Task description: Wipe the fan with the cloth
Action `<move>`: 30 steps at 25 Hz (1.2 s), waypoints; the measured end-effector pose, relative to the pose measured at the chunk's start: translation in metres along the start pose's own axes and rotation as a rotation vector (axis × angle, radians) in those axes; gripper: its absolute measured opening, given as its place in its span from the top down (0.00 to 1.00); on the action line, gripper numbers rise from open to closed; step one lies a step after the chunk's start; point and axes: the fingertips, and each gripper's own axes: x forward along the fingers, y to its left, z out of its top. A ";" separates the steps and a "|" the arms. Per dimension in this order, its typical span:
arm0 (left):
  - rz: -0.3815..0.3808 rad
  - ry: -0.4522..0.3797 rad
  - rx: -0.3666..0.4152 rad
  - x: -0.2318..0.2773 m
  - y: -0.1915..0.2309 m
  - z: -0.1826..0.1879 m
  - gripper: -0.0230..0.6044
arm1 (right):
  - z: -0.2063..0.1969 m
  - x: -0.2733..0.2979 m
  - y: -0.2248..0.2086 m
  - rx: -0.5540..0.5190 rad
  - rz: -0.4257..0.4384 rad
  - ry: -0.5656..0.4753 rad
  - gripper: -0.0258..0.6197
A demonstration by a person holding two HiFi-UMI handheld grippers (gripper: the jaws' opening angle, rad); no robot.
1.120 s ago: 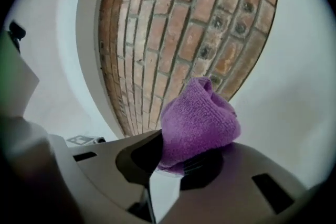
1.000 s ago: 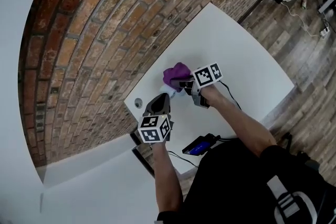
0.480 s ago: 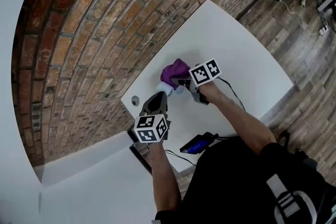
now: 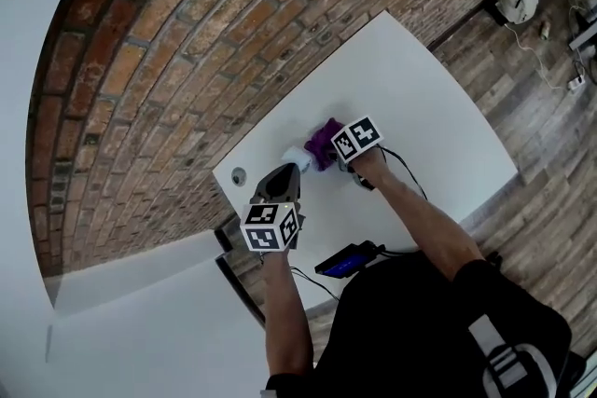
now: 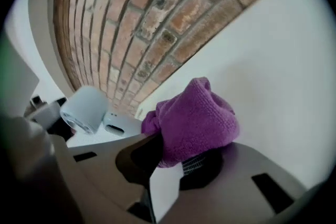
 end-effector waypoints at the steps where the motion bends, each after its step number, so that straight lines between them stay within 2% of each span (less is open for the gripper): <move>1: -0.001 0.001 0.000 0.000 0.000 0.000 0.94 | 0.005 -0.008 -0.007 -0.078 -0.092 0.016 0.86; 2: -0.003 0.003 0.002 0.001 -0.001 0.000 0.94 | 0.016 -0.017 -0.011 -0.148 -0.169 0.007 0.86; 3: -0.004 0.003 0.004 0.001 -0.001 0.001 0.94 | 0.030 -0.025 -0.010 -0.195 -0.208 -0.024 0.86; 4: -0.003 0.002 0.004 0.002 -0.001 0.002 0.94 | 0.044 -0.031 -0.004 -0.213 -0.200 -0.066 0.86; 6: 0.001 -0.005 -0.003 0.001 0.000 0.002 0.94 | 0.063 -0.028 0.018 -0.188 -0.087 -0.124 0.86; 7: 0.003 -0.009 -0.007 0.001 0.000 0.002 0.94 | 0.063 -0.020 0.027 -0.165 -0.022 -0.118 0.86; 9: 0.004 -0.011 -0.011 0.001 0.000 0.001 0.94 | 0.047 0.001 0.034 -0.131 0.047 -0.045 0.86; 13: -0.001 -0.009 -0.007 0.002 -0.002 0.001 0.94 | 0.010 0.013 0.009 -0.083 -0.026 0.012 0.86; 17: -0.005 -0.018 -0.007 0.003 0.000 0.001 0.94 | -0.022 -0.006 0.003 -0.109 -0.062 0.124 0.86; 19: -0.006 -0.020 -0.009 0.003 0.000 0.001 0.94 | -0.017 -0.015 0.002 -0.097 -0.053 0.101 0.86; 22: -0.004 -0.024 -0.017 0.002 0.001 0.001 0.94 | 0.025 -0.022 0.009 -0.035 0.007 -0.072 0.86; 24: -0.003 -0.027 -0.022 0.003 0.000 0.001 0.94 | 0.044 -0.016 0.014 -0.008 0.050 -0.122 0.86; 28: -0.005 -0.037 -0.037 0.004 -0.001 0.001 0.94 | 0.013 0.007 0.006 0.012 0.029 -0.012 0.86; 30: -0.009 -0.039 -0.037 0.004 -0.001 0.002 0.94 | -0.009 0.002 0.003 0.041 0.014 0.002 0.86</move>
